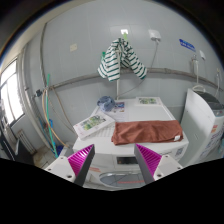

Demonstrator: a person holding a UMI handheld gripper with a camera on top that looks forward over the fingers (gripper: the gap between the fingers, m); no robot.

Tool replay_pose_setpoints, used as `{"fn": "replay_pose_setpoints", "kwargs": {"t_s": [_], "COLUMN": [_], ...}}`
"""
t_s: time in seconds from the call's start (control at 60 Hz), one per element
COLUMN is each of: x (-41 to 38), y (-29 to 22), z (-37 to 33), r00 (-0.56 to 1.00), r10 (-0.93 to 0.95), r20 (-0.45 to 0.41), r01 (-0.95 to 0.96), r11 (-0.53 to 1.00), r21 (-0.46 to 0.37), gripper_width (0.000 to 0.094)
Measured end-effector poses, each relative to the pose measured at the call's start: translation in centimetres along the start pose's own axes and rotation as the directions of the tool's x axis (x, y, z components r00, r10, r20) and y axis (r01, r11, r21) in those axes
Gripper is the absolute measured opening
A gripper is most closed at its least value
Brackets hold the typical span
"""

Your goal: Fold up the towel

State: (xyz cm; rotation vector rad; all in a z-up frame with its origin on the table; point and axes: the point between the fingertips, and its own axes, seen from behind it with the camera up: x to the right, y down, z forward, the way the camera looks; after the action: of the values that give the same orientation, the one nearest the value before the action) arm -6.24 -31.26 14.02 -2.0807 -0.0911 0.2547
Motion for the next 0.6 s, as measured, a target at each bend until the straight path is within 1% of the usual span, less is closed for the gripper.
{"fn": "replay_pose_setpoints", "kwargs": {"t_s": [0.15,0.167,0.183,0.217,0.317,0.417,0.467,0.5,0.533,0.55,0.567,0.583,0.6], "x": [-2.4,-1.6,-3.0,-3.4,-3.1,-2.8,-1.9,-1.1,0.0,0.4,0.2,0.0,0.5], "y": [-0.2,0.1,-0.2,-0.2,0.1,0.8,1.7,2.3,2.7,3.2,3.0,2.3,2.4], "z": [5.3,4.2,6.6,8.4,14.1,19.9,22.3,23.8,25.1,25.6,25.8,26.2,26.6], "r00": [0.999,0.999,0.999,0.997,0.992,0.982,0.979,0.978,0.978,0.978,0.979,0.981,0.981], "r10": [-0.025,-0.032,-0.04,-0.061,-0.128,-0.184,-0.201,-0.207,-0.21,-0.21,-0.204,-0.191,-0.191], "r20": [0.023,0.026,0.032,0.038,0.018,0.032,0.031,0.026,0.014,0.007,0.021,0.024,0.019], "r01": [0.026,0.032,0.041,0.062,0.129,0.186,0.204,0.208,0.209,0.208,0.205,0.192,0.192], "r11": [1.0,0.999,0.999,0.998,0.99,0.98,0.972,0.967,0.963,0.961,0.962,0.97,0.971], "r21": [-0.016,-0.019,-0.019,-0.025,-0.048,-0.073,-0.115,-0.144,-0.167,-0.181,-0.18,-0.148,-0.144], "gripper_width": [0.0832,0.0833,0.0833,0.0832,0.0831,0.0824,0.0817,0.0801,0.0764,0.0783,0.0738,0.0751,0.0688]}}
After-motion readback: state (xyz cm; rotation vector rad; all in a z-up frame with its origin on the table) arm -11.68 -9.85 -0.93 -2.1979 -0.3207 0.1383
